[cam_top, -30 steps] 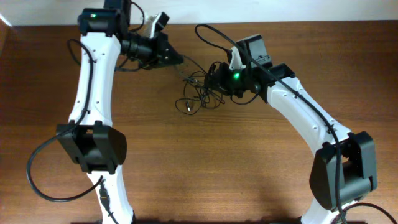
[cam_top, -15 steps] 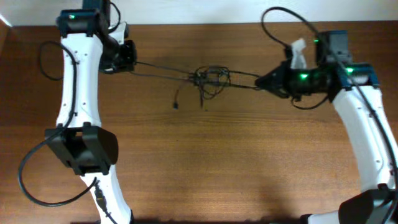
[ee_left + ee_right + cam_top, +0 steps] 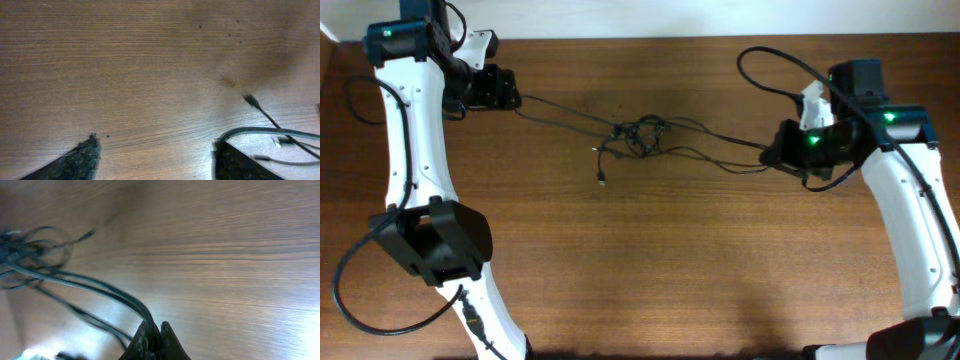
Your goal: Untangle cables
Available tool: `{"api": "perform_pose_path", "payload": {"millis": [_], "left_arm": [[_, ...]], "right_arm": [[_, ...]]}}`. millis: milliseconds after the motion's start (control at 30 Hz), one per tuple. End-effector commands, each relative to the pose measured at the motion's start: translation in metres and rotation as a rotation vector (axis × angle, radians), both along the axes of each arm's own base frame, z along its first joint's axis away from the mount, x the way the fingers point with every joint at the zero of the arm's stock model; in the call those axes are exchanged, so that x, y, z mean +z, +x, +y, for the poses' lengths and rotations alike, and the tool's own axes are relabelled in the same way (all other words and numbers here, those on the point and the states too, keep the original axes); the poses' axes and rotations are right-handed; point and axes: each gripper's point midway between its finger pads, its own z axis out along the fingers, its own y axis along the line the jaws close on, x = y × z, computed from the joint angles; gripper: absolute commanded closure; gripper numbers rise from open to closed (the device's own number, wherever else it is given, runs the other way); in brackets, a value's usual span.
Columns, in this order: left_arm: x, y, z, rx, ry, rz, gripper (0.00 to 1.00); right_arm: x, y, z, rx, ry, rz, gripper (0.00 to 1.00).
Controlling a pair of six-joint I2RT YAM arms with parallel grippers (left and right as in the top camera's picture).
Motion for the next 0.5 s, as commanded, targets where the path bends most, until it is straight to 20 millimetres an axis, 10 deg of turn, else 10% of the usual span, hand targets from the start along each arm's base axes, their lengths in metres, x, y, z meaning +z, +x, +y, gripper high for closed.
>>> {"api": "perform_pose_path", "payload": {"millis": [0, 133, 267, 367, 467], "left_arm": [[0.006, -0.003, 0.044, 0.113, 0.093, -0.012, 0.33], [0.005, -0.008, 0.067, 0.213, 0.096, -0.001, 0.30], [0.015, -0.002, 0.017, 0.010, -0.118, -0.060, 0.22], [0.022, -0.013, -0.048, -0.208, -0.249, -0.053, 0.12], [0.014, -0.018, -0.095, -0.294, -0.161, -0.002, 0.07]], "right_arm": [[-0.002, -0.003, -0.078, -0.189, -0.171, 0.008, 0.96], [0.002, -0.005, -0.108, -0.290, -0.079, 0.011, 0.96], [0.018, -0.005, -0.006, 0.062, 0.096, -0.059, 0.96], [0.021, -0.014, 0.059, 0.227, 0.102, -0.084, 0.13], [0.025, -0.008, 0.066, 0.223, 0.111, -0.109, 0.02]]}}
